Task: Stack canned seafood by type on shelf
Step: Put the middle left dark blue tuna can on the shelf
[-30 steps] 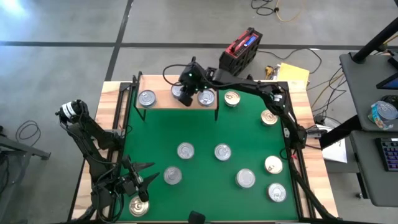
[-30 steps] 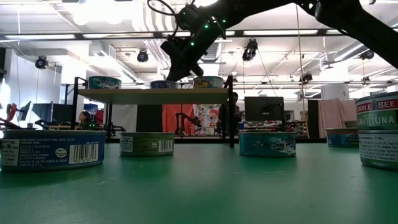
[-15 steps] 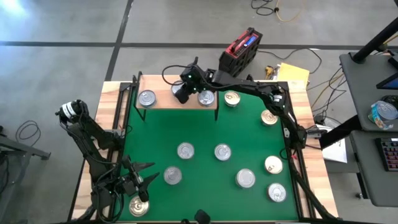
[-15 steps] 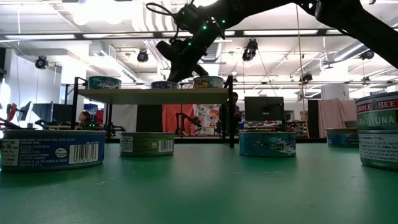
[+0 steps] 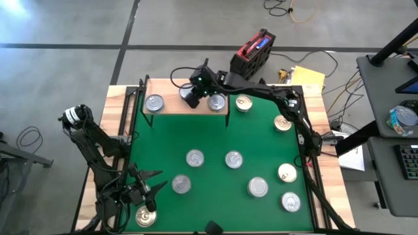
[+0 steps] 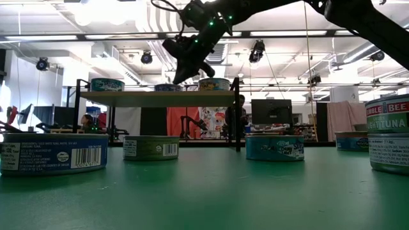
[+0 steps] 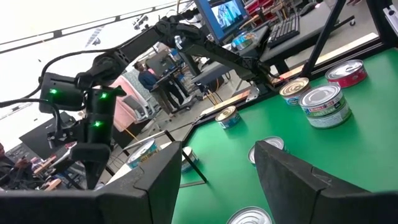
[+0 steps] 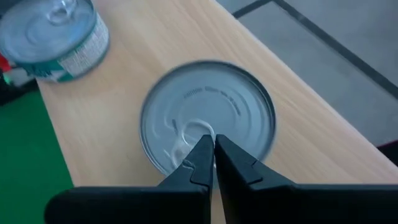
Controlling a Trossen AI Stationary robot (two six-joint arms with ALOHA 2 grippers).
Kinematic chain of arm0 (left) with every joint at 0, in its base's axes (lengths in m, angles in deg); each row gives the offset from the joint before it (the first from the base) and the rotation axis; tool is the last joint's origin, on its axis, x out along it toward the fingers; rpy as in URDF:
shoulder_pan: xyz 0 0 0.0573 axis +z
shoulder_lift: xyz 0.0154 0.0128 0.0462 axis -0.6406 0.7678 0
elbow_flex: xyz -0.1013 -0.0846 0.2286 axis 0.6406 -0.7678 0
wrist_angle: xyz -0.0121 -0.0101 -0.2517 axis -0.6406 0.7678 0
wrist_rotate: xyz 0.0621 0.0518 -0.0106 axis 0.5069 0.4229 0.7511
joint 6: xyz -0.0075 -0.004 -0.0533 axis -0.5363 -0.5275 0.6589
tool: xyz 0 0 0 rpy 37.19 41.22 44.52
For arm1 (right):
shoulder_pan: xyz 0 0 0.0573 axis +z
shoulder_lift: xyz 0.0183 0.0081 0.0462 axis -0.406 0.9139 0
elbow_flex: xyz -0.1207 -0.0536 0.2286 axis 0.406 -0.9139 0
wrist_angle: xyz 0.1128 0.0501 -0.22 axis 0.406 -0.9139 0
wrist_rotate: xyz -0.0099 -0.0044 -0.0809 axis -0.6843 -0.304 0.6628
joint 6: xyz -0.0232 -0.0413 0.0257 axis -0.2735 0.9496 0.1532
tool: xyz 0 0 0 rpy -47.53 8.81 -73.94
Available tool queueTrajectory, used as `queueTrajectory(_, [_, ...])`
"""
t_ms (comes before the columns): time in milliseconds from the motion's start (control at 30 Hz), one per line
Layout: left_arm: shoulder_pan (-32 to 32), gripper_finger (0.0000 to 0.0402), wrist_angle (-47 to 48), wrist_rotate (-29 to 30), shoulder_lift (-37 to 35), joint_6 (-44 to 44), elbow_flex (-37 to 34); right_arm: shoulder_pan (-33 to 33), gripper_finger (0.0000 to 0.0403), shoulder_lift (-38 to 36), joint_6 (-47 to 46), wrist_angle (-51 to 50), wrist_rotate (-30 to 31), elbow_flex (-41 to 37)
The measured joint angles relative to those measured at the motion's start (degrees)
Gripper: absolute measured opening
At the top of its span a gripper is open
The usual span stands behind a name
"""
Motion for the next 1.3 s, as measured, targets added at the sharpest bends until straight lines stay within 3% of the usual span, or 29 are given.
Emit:
queueTrajectory(800, [0.0,0.0187,0.0,0.0,0.0,0.1,0.0,2.7,0.0009,-0.2,-6.2,-1.2,-0.1,0.0])
queueTrajectory(1100, [0.0,0.0187,0.1,0.0,0.0,0.1,0.0,3.4,0.0009,-0.6,12.1,-0.1,-0.1,0.1])
queueTrajectory(1300, [0.0,0.0187,0.3,0.0,0.0,0.1,0.0,3.9,0.0009,0.3,13.5,2.8,-0.8,0.0])
